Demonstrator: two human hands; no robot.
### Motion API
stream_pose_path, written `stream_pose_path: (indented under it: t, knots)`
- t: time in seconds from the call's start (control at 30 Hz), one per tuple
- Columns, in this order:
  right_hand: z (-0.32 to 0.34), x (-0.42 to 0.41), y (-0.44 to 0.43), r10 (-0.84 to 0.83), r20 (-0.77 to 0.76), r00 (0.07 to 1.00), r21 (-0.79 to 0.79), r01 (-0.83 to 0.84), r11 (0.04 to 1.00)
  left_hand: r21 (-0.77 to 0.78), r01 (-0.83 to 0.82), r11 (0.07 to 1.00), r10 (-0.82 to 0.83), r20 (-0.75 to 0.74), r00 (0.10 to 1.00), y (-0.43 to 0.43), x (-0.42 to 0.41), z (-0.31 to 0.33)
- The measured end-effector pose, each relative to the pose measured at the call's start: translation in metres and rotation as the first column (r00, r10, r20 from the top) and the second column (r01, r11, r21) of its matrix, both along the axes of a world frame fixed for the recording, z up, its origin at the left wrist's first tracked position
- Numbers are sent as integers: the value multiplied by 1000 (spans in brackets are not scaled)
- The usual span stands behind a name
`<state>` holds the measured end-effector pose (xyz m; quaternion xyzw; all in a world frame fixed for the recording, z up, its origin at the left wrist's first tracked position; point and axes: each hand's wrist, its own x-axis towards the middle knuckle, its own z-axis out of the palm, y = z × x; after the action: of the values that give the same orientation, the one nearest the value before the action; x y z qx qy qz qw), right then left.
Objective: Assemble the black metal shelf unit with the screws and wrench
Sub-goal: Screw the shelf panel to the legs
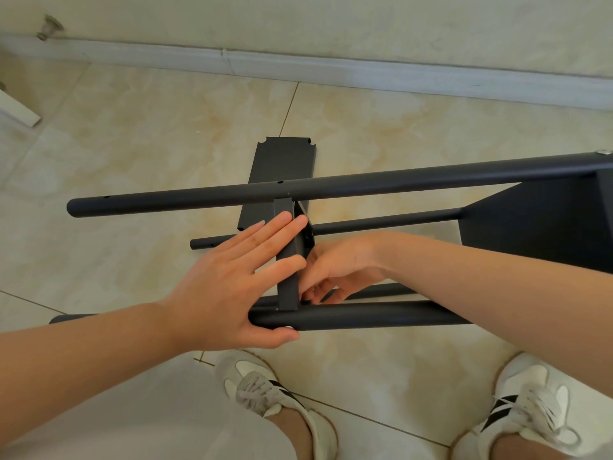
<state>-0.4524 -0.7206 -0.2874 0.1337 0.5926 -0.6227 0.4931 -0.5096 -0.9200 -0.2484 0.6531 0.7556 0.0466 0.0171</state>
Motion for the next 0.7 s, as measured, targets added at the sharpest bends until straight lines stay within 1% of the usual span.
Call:
stream_pose_path:
  t: [0.2,0.33,0.47,0.6,0.7]
  knots:
    - [3,2,8,-7,-14,1000,-30,6,1000,-1,0,1000,0,0,1000,0,0,0]
    - [2,3,3,2,-31,1000,2,-2,1000,-4,-1,1000,1,1,1000,0,1,0]
    - [2,2,-1,-22,-24,999,-4,22,1000,-9,1,1000,-1,-7,1000,0,0,0]
    - [5,3,5,23,-30,999,1,-23,1000,-11,3,1000,-4,-15,1000,0,1,1]
    - [4,3,1,22,-58,998,31,-20,999,-6,4,1000,-4,-28,1000,-1,1,1]
